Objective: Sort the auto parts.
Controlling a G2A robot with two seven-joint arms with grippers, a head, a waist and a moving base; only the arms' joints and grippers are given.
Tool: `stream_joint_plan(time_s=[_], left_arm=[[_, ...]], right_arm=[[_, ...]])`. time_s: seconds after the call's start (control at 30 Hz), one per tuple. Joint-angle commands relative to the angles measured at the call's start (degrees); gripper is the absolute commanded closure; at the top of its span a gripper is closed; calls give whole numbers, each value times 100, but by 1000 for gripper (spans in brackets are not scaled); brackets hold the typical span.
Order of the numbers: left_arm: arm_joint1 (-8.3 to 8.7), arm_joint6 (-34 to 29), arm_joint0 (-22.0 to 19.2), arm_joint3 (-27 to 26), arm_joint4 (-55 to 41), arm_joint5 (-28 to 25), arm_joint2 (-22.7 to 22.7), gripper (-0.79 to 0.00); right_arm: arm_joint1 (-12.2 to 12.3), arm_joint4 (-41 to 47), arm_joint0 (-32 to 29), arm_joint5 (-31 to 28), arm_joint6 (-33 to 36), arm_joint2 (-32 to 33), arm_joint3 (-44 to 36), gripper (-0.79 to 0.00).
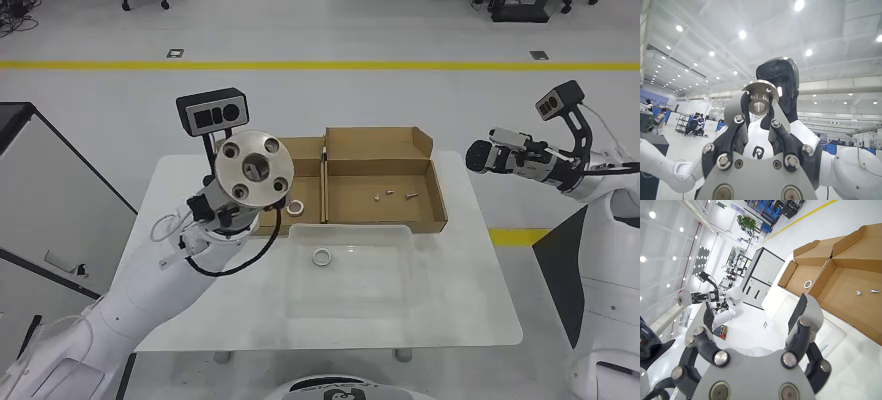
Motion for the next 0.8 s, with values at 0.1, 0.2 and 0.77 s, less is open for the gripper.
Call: stream_joint_plan(time_s=[0.1,0.2,0.77], left_arm=[[-79,-129,108,261,318,131,-214,0],[-95,-216,177,430,628,218,-318,0],[-259,-172,208,-118,-79,174,-346,0]], right_arm=[[0,0,0,0,0,0,0,-785],[0,0,0,0,0,0,0,-785],[0,0,0,0,0,0,0,-785]])
